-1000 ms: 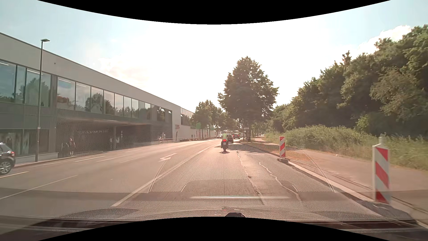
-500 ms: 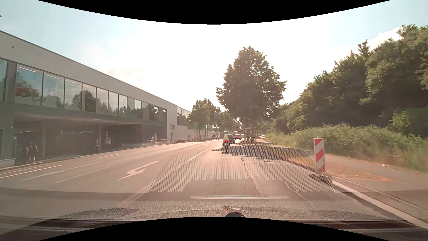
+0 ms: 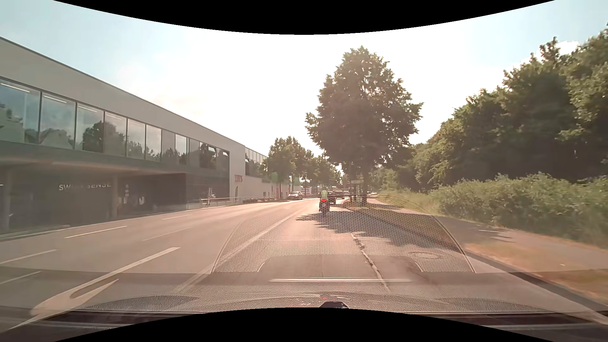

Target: Follow the waypoints while adhering to traffic rules and regulations

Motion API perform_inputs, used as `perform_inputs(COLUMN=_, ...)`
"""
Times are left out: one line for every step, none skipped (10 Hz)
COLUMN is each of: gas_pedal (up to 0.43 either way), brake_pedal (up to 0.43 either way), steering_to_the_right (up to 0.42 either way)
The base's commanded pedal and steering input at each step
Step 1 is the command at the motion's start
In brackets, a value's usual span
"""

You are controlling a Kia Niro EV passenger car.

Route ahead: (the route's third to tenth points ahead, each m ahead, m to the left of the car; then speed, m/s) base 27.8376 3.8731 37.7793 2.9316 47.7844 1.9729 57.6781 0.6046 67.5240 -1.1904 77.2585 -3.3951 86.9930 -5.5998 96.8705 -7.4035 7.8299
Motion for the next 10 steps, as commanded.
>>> perform_inputs(gas_pedal=0.110, brake_pedal=0.000, steering_to_the_right=0.005)
perform_inputs(gas_pedal=0.110, brake_pedal=0.000, steering_to_the_right=0.006)
perform_inputs(gas_pedal=0.110, brake_pedal=0.000, steering_to_the_right=0.008)
perform_inputs(gas_pedal=0.110, brake_pedal=0.000, steering_to_the_right=0.009)
perform_inputs(gas_pedal=0.110, brake_pedal=0.000, steering_to_the_right=0.010)
perform_inputs(gas_pedal=0.130, brake_pedal=0.000, steering_to_the_right=0.013)
perform_inputs(gas_pedal=0.150, brake_pedal=0.000, steering_to_the_right=0.015)
perform_inputs(gas_pedal=0.157, brake_pedal=0.000, steering_to_the_right=0.015)
perform_inputs(gas_pedal=0.157, brake_pedal=0.000, steering_to_the_right=0.015)
perform_inputs(gas_pedal=0.157, brake_pedal=0.000, steering_to_the_right=0.015)
